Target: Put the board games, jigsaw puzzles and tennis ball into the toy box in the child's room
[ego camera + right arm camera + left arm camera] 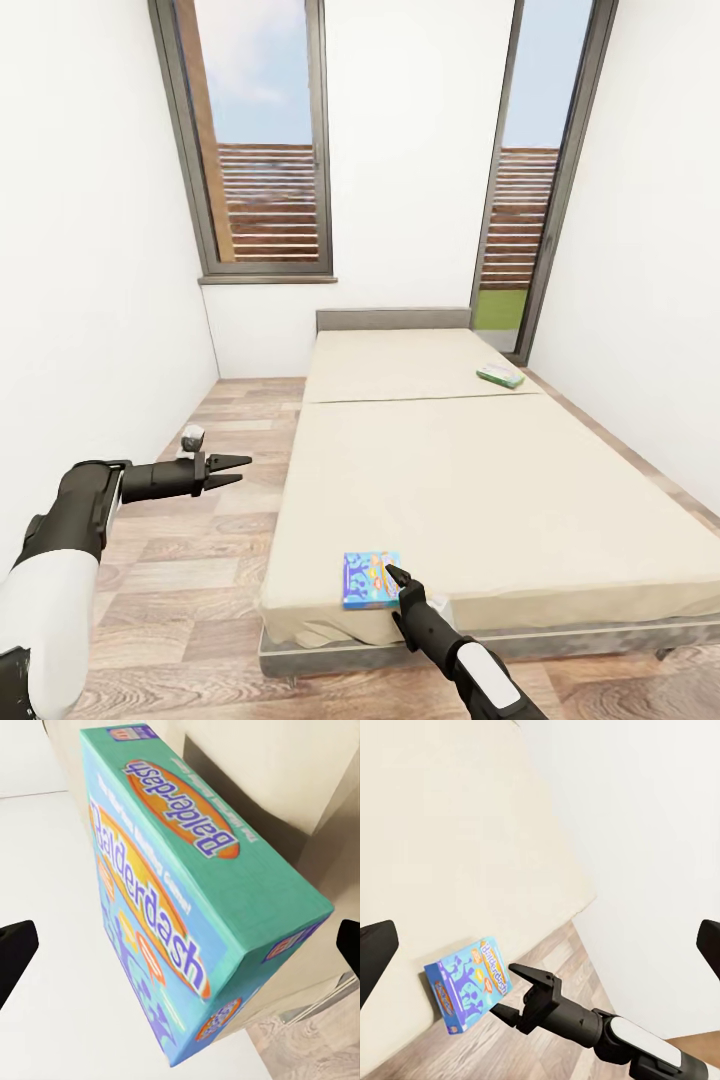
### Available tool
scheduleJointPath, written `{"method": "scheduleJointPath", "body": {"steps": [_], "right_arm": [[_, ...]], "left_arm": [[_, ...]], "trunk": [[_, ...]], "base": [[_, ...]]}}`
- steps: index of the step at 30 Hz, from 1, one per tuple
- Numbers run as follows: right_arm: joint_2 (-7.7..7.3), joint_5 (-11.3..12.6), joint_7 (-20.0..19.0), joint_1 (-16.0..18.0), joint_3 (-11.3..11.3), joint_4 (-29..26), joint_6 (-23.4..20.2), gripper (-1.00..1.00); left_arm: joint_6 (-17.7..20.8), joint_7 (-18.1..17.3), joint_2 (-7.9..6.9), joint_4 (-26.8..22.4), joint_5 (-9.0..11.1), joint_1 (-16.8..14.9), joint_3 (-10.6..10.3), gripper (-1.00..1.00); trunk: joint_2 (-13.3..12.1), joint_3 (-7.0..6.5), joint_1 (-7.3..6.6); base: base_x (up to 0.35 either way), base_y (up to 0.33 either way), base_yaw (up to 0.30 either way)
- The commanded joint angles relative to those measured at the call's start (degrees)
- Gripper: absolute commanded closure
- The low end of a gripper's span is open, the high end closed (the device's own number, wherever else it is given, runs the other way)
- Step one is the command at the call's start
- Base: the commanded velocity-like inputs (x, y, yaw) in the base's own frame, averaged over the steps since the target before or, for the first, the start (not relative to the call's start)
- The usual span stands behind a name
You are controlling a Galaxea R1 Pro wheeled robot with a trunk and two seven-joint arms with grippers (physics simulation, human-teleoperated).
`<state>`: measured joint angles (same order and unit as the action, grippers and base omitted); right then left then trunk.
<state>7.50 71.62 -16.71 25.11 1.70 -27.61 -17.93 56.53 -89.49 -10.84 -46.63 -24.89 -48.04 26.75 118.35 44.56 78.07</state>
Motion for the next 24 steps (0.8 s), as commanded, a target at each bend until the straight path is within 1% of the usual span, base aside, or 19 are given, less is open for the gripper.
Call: {"method": "scheduleJointPath", "body": {"steps": [1, 2, 8, 24], "right_arm": [[-0.03, 0.4, -0.1, 0.0, 0.1, 0.0, -0.1, -1.00], [-0.03, 0.4, -0.1, 0.0, 0.1, 0.0, -0.1, 1.00], [-0.03, 0.5, -0.1, 0.0, 0.1, 0.0, -0.2, 1.00], [-0.03, 0.5, -0.1, 0.0, 0.2, 0.0, -0.2, 1.00]], "left_arm": [[0.6, -0.5, 0.03, 0.0, -0.6, -0.1, 0.2, -1.00], [0.6, -0.5, 0.03, 0.0, -0.6, -0.1, 0.2, -1.00], [0.8, -0.5, -0.03, 0.0, -0.6, -0.1, 0.3, -1.00], [0.9, -0.5, 0.00, 0.0, -0.6, -0.1, 0.3, -1.00]], "trunk": [[0.0, 0.06, -0.01], [0.0, 0.06, -0.01], [0.0, 0.06, -0.01], [-6.4, -2.82, -3.52]], "base": [[0.002, 0.001, 0.000], [0.002, 0.001, 0.000], [0.000, 0.000, 0.000], [0.000, 0.000, 0.000]]}}
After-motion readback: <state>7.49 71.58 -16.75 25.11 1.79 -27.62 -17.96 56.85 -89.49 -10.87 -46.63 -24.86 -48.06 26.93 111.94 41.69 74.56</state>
